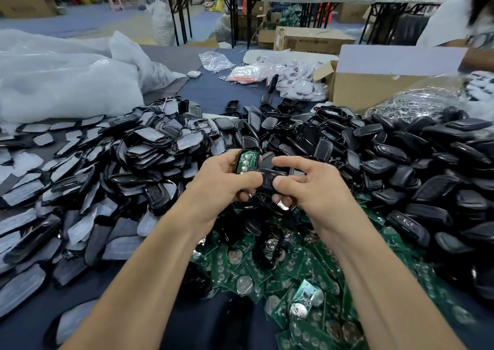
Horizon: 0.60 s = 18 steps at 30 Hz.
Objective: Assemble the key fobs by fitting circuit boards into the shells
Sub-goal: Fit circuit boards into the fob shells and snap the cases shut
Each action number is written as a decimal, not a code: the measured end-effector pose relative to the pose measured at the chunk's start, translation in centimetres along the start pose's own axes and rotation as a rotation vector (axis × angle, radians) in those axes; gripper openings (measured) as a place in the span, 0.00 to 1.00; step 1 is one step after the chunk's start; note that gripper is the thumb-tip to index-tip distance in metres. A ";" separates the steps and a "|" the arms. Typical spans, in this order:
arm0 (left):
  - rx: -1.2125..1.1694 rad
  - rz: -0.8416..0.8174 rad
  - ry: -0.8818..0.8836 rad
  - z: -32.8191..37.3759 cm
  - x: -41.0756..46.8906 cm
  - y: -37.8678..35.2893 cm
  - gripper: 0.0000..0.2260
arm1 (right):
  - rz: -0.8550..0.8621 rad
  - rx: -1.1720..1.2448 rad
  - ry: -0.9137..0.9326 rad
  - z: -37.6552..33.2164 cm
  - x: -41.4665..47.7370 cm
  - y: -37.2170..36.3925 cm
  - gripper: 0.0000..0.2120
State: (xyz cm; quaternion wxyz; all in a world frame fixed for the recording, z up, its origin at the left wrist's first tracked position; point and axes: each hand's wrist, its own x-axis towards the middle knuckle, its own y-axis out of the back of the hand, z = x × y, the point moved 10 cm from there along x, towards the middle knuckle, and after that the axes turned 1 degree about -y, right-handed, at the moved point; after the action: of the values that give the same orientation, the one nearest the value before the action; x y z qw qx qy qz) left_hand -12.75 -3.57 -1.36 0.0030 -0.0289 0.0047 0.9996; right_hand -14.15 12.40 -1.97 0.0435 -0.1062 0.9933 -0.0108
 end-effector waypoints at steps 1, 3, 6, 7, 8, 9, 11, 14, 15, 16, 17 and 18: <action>-0.017 0.001 0.012 -0.2 0.0 0.1 0.10 | -0.006 0.015 -0.005 0.0 0.0 0.0 0.15; -0.093 0.005 0.050 -0.4 0.0 0.2 0.09 | -0.039 0.088 -0.022 -0.1 -0.2 0.0 0.17; -0.172 -0.002 0.059 -0.4 0.0 0.1 0.07 | -0.119 0.269 -0.076 -0.2 -0.5 -0.3 0.22; -0.188 -0.006 0.056 -0.4 0.0 0.1 0.07 | -0.125 0.309 -0.091 -0.2 -0.6 -0.3 0.22; -0.205 -0.013 0.054 -0.4 0.0 0.0 0.06 | -0.117 0.337 -0.097 -0.2 -0.5 -0.3 0.20; -0.222 -0.023 0.055 -0.3 0.0 -0.1 0.06 | -0.098 0.358 -0.099 -0.1 -0.5 -0.2 0.17; -0.241 -0.031 0.058 -0.4 0.0 -0.2 0.07 | -0.053 0.408 -0.107 0.1 -0.5 -0.3 0.13; -0.175 0.010 0.043 -0.4 0.1 0.2 0.09 | -0.016 0.450 -0.122 0.5 -0.6 -0.3 0.12; -0.132 0.027 0.025 -0.3 0.1 0.4 0.09 | -0.015 0.438 -0.123 0.5 -0.6 -0.3 0.12; -0.102 0.037 0.008 -0.2 0.1 0.5 0.09 | -0.013 0.424 -0.117 0.5 -0.6 -0.2 0.12; -0.092 0.042 -0.004 0.0 0.1 0.5 0.09 | -0.008 0.422 -0.111 0.4 -0.6 -0.2 0.12; -0.101 0.043 -0.012 0.1 0.1 0.5 0.09 | -0.002 0.431 -0.107 0.4 -0.6 -0.2 0.12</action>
State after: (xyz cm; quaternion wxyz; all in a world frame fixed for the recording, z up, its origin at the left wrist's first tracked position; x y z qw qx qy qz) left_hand -12.85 -4.10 -1.29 -0.0198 -0.0230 -0.0452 0.9985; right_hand -13.47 12.28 -2.34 0.1178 -0.0961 0.9642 -0.2174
